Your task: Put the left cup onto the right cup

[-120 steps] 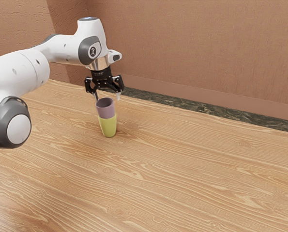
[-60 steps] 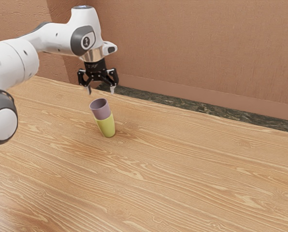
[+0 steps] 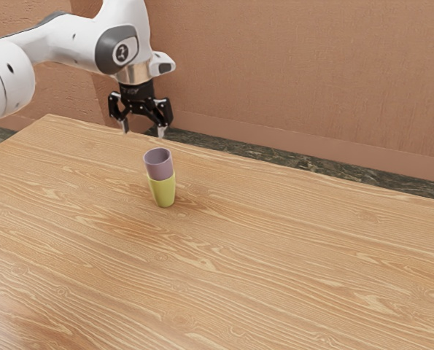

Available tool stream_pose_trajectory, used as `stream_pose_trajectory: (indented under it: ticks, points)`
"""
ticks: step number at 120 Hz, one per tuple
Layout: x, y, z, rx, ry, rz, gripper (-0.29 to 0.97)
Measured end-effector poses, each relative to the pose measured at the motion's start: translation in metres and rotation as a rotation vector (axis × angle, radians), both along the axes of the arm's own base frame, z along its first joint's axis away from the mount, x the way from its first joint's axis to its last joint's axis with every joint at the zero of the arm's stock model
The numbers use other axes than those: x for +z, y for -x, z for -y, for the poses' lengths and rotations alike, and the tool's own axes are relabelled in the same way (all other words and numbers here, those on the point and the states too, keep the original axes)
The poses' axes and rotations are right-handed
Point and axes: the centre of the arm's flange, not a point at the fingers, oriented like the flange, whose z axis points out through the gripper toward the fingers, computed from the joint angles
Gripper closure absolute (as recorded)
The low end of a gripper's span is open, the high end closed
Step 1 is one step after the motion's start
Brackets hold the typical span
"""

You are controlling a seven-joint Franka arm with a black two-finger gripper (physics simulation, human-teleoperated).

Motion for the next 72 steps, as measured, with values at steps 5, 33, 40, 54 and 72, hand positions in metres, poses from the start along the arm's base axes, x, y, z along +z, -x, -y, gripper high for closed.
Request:
stream_pose_trajectory:
  ticks: [5, 33, 40, 54, 72]
  points:
    - [0.006, 0.008, 0.002, -0.011, -0.002, 0.001, 0.0]
    - [0.033, 0.043, 0.011, -0.059, -0.005, 0.015, 0.0]
    - [0.038, 0.054, 0.013, -0.069, -0.006, 0.014, 0.0]
    - [0.042, 0.073, 0.017, -0.088, -0.012, 0.007, 0.0]
    - [0.049, 0.086, 0.016, -0.101, -0.019, 0.011, 0.0]
